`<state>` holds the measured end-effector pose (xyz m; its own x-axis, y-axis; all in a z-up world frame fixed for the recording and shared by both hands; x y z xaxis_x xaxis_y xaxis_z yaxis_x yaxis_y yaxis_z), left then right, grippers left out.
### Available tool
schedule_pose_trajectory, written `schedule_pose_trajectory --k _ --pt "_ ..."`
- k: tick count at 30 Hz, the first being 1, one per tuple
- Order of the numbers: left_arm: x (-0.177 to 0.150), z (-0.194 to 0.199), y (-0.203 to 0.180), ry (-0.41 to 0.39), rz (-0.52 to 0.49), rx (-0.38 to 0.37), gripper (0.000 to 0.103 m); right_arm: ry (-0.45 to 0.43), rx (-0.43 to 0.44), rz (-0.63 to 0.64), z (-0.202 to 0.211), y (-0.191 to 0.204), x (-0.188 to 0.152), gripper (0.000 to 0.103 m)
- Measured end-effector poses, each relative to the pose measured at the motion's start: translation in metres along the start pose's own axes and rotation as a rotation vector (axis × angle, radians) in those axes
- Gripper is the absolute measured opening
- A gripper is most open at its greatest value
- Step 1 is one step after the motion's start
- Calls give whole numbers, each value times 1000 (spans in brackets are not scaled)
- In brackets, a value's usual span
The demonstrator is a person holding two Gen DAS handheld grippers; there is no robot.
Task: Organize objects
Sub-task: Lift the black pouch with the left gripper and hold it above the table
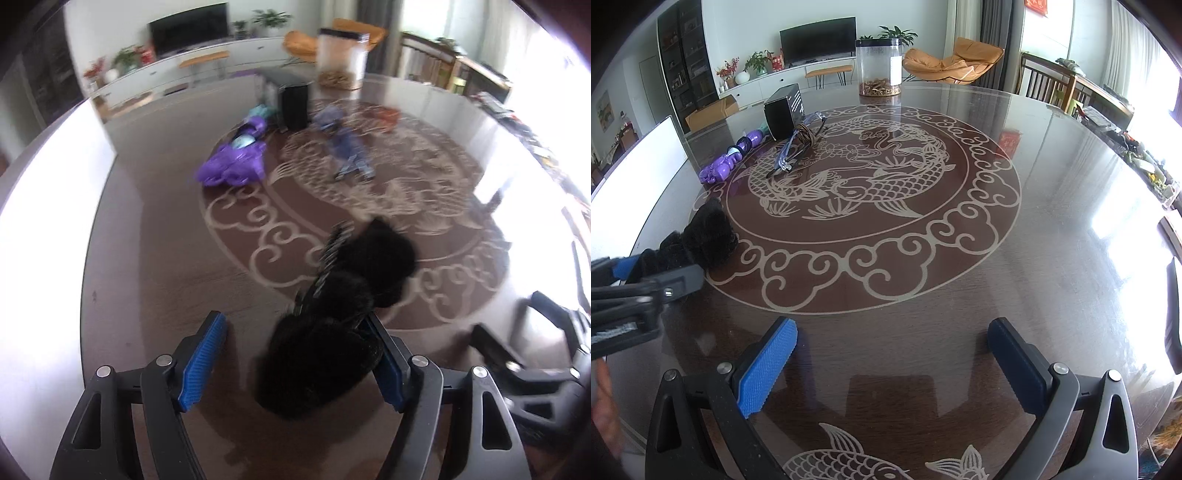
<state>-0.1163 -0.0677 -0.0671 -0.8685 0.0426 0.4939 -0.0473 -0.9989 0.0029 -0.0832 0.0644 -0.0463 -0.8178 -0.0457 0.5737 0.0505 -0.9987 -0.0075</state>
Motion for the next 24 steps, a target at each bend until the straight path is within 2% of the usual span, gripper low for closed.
schedule_pose_trajectory --k 2,5,9,11,13,18,21,22,24 --pt "-1 -1 3 -18 23 47 94 0 -1 0 0 0 0 103" --pt "-3 -5 12 -31 90 61 101 0 0 0 0 0 0 103" --pt "-2 -6 15 -26 123 88 101 0 -1 0 0 0 0 103" --pt "-2 -5 7 -9 66 71 100 0 0 0 0 0 0 103" --pt "-5 0 -1 -9 -17 92 100 0 0 0 0 0 0 103" --pt "5 13 -24 -88 -196 136 100 0 0 0 0 0 0 103" --pt "13 3 -31 -97 -233 141 100 0 1 -1 0 0 0 103" --pt "15 0 -31 -102 -227 122 99 0 2 -1 0 0 0 103" --pt "18 -4 -24 -94 -168 54 70 1 2 0 0 0 0 103"
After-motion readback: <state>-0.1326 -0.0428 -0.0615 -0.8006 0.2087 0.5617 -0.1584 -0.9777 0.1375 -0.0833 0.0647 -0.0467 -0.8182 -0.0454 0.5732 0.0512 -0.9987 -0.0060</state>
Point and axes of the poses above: each gripper's, at about its wrist camera, not at the fingertips, and z roughly against the way its jaws point, y to its left, x to its top, the point moved 5 cm from there along -z, roughly the way its jaws point
